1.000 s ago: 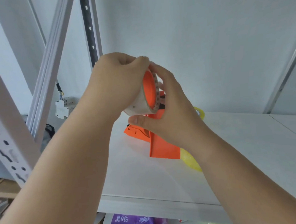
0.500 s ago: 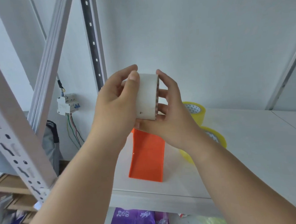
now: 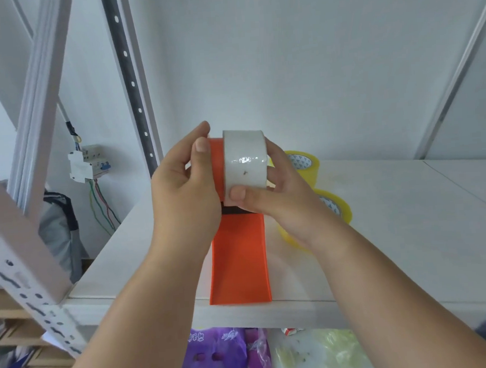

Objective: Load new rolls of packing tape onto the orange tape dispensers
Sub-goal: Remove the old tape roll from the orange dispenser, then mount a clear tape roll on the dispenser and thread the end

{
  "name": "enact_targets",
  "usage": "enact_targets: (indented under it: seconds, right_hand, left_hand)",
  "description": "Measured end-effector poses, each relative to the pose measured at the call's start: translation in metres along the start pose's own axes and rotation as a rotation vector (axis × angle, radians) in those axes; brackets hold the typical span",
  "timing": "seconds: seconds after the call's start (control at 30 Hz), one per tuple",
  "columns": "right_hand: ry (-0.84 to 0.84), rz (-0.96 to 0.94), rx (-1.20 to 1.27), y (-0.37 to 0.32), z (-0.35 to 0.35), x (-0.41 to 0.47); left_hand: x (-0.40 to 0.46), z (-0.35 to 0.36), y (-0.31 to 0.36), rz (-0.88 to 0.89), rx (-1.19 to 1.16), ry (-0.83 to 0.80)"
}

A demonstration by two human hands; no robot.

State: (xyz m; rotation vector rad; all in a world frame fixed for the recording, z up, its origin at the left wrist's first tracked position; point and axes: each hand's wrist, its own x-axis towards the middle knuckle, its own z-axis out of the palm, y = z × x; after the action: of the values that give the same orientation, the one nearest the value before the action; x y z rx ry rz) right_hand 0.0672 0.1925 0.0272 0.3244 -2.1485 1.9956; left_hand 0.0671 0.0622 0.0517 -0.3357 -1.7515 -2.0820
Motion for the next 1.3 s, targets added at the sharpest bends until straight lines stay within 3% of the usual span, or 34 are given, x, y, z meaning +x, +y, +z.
enact_targets:
  seconds: [0.23, 0.4, 0.53, 0.83, 1.3]
  right_hand:
    - [0.136, 0.030, -0.014, 0.007, -0.007, -0.008]
    - [0.139, 0.073, 0.014, 0.007, -0.013, -0.013]
    - [0.230, 0.020, 0.040, 0.006, -0.017, -0.020]
    - [0.484, -0.050, -0.128, 0.000, -0.039, -0.042]
    - [0.660, 0.024, -0.320, 0.015, -0.080, -0.057]
  left_hand:
    - [-0.004, 0.003, -0.008, 0.051, 0.054, 0.003]
    - [-0.006, 0.004, -0.013, 0.067, 0.068, 0.003]
    - [-0.008, 0.004, -0.017, 0.076, 0.092, 0.016]
    - [-0.020, 0.006, -0.033, 0.007, 0.091, -0.029]
    - [-0.021, 0.013, -0.040, -0.028, 0.121, -0.071]
